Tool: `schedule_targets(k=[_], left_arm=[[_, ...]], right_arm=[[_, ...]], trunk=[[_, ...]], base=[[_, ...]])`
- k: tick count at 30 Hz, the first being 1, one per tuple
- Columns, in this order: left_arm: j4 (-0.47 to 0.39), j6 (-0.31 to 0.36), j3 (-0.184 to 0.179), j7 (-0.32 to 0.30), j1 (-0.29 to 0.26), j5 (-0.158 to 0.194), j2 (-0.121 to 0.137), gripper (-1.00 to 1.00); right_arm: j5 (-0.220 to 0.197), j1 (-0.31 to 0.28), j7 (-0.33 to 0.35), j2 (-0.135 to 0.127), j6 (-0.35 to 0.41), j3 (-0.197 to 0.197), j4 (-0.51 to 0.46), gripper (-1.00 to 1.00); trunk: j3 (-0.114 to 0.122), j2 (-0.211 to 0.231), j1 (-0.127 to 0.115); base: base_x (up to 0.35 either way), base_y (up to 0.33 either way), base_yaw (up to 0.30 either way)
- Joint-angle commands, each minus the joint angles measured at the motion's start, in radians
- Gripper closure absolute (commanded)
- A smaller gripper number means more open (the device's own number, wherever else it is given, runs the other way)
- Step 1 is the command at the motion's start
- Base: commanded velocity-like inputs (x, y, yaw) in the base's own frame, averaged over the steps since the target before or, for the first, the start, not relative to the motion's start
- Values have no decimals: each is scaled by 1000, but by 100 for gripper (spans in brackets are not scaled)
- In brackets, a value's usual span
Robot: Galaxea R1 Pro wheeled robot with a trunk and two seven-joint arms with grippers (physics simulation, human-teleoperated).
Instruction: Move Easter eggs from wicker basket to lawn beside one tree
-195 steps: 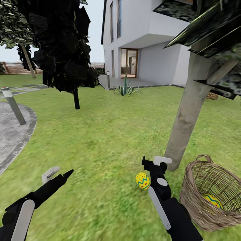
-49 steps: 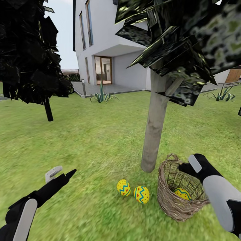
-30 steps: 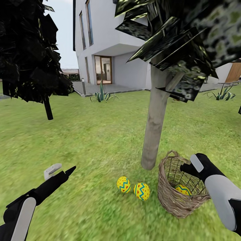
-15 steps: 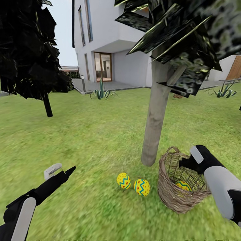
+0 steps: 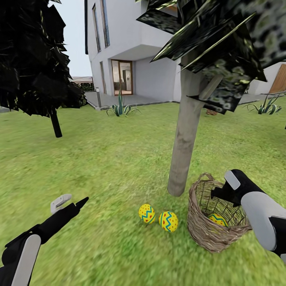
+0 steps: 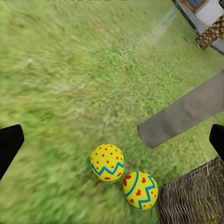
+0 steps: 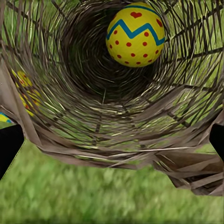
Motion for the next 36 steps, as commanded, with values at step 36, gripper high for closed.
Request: schedule_targets(k=[36], left_arm=[[0, 38, 9, -4, -1, 2, 1, -100]], right_arm=[[37, -1, -7, 1, -76, 3, 33, -100]], trunk=[[-59, -4, 7]], base=[[49, -8, 0]])
